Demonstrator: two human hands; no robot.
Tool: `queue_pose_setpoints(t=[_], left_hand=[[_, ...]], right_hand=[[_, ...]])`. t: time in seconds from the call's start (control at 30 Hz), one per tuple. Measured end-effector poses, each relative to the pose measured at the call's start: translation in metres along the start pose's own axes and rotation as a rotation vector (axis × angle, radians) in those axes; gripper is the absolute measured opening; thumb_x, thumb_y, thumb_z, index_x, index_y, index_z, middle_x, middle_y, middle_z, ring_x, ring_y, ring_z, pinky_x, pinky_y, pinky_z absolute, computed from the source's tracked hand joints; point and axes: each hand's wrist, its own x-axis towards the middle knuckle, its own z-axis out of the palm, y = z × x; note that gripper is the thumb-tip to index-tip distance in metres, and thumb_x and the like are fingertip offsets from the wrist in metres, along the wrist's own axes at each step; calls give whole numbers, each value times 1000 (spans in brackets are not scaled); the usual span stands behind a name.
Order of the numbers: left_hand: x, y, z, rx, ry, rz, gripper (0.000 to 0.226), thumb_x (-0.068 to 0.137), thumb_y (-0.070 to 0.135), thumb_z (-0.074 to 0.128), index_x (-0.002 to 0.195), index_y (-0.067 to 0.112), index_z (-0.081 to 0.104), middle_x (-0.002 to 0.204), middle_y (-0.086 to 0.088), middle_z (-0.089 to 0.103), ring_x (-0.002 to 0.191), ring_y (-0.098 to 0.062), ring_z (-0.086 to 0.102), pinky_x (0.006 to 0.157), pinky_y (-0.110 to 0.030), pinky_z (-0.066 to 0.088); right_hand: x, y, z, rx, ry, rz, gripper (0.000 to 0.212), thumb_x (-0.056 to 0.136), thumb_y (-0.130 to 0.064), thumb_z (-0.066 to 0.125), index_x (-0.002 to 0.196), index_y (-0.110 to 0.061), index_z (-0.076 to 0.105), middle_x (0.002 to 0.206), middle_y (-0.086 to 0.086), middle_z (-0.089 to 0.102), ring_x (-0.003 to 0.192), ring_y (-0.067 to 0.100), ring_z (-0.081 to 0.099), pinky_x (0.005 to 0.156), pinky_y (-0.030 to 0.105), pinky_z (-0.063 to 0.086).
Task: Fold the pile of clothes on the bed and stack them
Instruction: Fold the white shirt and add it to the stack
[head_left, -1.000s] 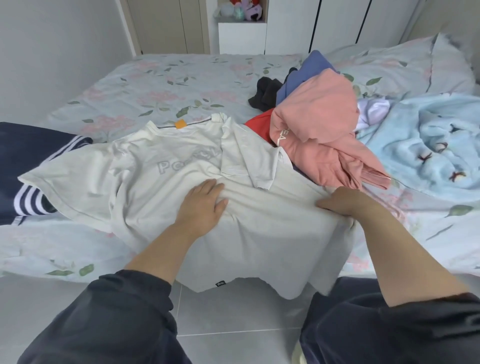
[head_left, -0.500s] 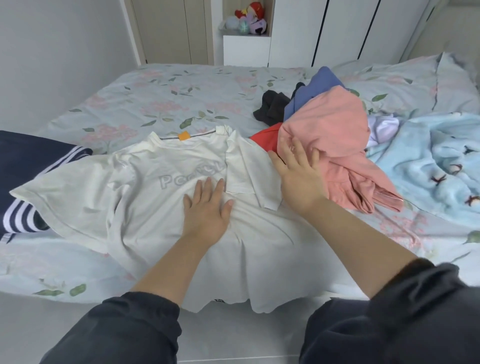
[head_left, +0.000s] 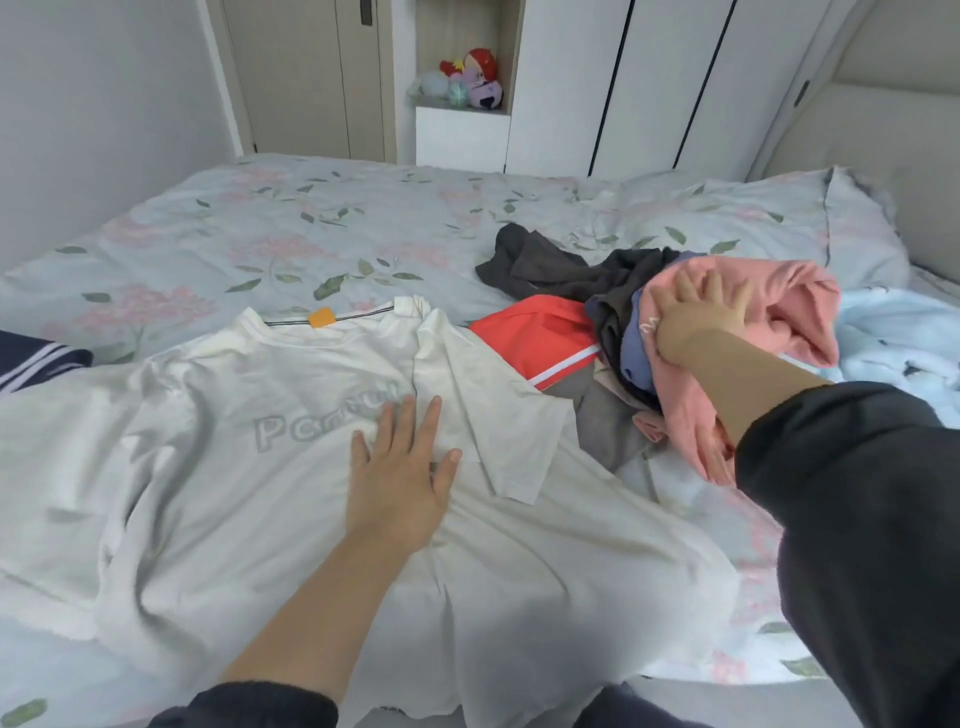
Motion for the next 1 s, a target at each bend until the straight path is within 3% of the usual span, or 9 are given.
queue_pose_setpoints(t=[0.13,0.33,0.43,0.5,0.6,0.73,0.87,0.93,1.0], left_hand=[[0,-1,1,2,-14,-2,65,89,55,-2,150,34,-13,161,4,-3,148,-15,-6,117,-45,3],[-1,-5,-7,-101,-28,-11,57,101,41,17,153,26,2,161,5,7,148,-13,-3,117,-39,1],[-1,-10,-14,-79,-11,-38,54,102,37,20,153,21,10,160,4,12,148,-14,0,117,-39,3],[-2,-14,-17,-51,-3,-58,53,102,35,21,153,20,13,160,4,13,148,-15,-2,117,-41,3],[-4,-16,-18,-92,6,-65,52,102,33,21,152,21,16,160,5,13,148,-14,-3,117,-40,2],[-4,-16,-17,-160,26,-80,51,102,34,25,151,23,20,159,5,17,147,-11,4,117,-37,3],[-1,-17,-14,-163,17,-86,52,101,38,24,152,26,18,159,7,18,147,-9,6,117,-36,4],[-1,-17,-12,-146,2,-83,53,101,41,22,152,28,15,159,9,15,147,-8,4,117,-37,3],[0,-17,-11,-125,-15,-76,55,100,43,20,152,30,12,160,9,11,147,-9,1,117,-38,2]], right_hand=[[-1,-6,5,75,-2,-52,58,98,-38,23,152,-29,5,160,1,-9,145,35,-10,111,64,-6],[-58,-70,-2,345,364,-340,59,95,-32,43,149,-17,25,160,6,9,146,27,2,114,55,1],[-101,-107,2,554,20,-743,72,88,-55,54,147,-22,31,159,5,15,145,21,13,117,39,9],[-120,-124,8,354,-88,-872,82,79,-65,58,146,-23,32,155,5,22,141,23,21,115,38,19],[-123,-138,2,179,54,-908,51,81,-48,62,121,-18,55,121,5,50,112,26,45,87,33,37],[-110,-147,-18,185,-95,-922,11,82,-17,58,88,-10,60,97,8,62,91,28,56,66,32,38],[-61,-120,-38,540,54,-563,8,79,-19,59,78,-11,58,77,6,57,75,26,52,61,29,36],[-26,-85,-42,762,308,-119,15,84,-14,53,97,-8,59,89,11,59,86,29,57,68,31,39],[-4,-61,-38,647,175,90,34,94,-14,46,126,-2,48,119,19,57,111,34,54,85,38,40]])
